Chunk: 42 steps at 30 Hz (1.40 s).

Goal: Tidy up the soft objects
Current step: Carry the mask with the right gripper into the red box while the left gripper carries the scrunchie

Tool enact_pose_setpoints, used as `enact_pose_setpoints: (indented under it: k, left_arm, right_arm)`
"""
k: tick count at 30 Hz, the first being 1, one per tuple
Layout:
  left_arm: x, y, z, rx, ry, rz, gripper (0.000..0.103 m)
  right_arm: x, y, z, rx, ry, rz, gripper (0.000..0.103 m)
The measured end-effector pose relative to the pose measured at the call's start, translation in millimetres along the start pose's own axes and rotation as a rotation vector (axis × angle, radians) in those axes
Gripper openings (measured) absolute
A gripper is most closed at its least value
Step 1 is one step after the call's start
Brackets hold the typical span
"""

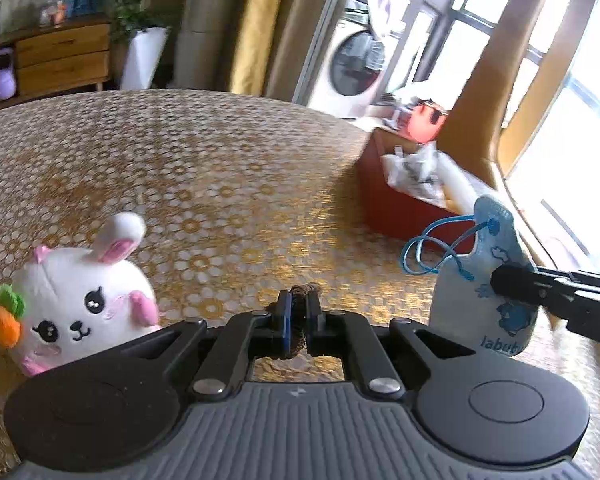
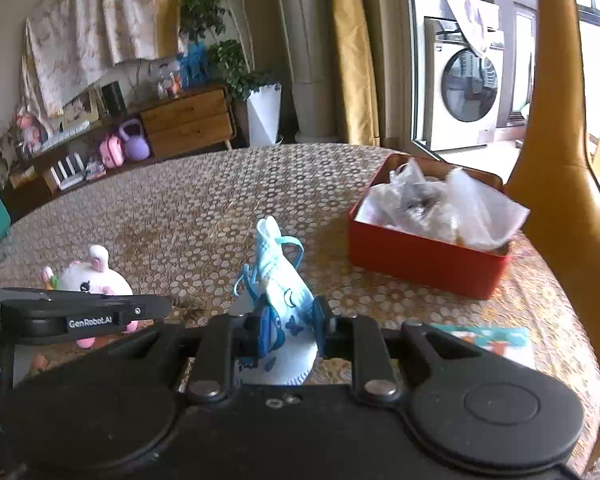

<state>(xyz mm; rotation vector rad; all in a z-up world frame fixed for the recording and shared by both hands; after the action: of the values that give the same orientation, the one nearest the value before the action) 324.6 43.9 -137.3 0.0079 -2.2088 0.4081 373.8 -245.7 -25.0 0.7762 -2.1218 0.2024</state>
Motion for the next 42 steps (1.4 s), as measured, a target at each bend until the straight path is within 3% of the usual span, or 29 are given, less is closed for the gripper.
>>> enact_pose_setpoints:
  k: [9,22,30,42]
  left_arm:
    - [33,-33,-15,-0.012,0.018,0.074,0.006]
    - [51,-104,-81,-0.152,-0.068,0.119,0.007]
    - [29,-142,-123,-0.207,-0.085,0.14,0.007]
    - [-47,-172,-159,-0.232,-0.039,0.136,0.007]
  right_arm:
    - [50,-15,-2,-0.024,-0.062,0.001,0.02]
    - [80,-60,-24,-0.04,-0.151,0.077,0.02]
    - [69,-101,-42,-0.105,-0.187,0.132,0.02]
    - [21,-138,-59,-0.164,-0.181,0.173,0.02]
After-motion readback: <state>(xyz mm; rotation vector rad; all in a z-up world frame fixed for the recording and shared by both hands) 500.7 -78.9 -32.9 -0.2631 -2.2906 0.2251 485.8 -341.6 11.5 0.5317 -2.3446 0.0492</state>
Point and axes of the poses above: each gripper's, at about its wrist camera, not at the fingertips, and x roughly against the way its jaws point, y to its left, z to its underside, the point moved 9 cm from there along -x, roughly the way its jaws point, and after that the axes turned 8 degrees about y, right-handed, at the moved point
